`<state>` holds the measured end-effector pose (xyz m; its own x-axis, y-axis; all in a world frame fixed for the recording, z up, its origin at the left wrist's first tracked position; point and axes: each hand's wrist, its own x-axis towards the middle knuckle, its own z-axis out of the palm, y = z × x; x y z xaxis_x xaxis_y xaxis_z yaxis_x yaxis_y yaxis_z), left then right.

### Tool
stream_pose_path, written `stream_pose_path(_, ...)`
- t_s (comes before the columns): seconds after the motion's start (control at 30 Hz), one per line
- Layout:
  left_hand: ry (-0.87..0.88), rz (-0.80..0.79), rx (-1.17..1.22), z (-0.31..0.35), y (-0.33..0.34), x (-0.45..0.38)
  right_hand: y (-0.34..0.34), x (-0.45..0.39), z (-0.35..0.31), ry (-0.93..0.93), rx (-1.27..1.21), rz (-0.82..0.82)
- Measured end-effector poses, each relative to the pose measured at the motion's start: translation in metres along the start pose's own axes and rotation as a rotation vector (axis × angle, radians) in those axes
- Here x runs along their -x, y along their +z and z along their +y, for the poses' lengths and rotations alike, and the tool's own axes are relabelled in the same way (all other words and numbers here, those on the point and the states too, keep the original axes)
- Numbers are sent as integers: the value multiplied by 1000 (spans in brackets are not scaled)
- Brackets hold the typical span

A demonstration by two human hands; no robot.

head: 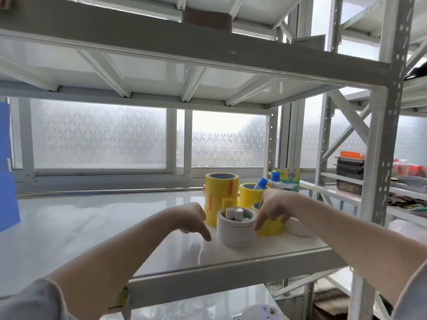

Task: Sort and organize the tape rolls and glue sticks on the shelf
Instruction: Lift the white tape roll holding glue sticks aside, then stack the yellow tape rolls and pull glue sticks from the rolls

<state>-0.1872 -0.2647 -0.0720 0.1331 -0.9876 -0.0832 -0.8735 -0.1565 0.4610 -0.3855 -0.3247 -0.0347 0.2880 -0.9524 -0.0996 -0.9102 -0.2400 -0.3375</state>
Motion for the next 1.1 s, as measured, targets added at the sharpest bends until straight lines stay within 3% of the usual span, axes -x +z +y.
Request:
stream_pose_path(0.2,112,253,-124,-2,-41,3,-35,0,-11,-102,198,142)
stream_pose_path(0.37,253,388,-173,10,-64,-8,-38,-9,-9,-141,281,144)
stream_pose_path(0.83,306,219,-369,45,-59,-73,-32,-61,-33,-311,300,242)
stream_pose_path(1.1,330,229,-421,44,-61,-87,-33,-74,-31,-250,381,190)
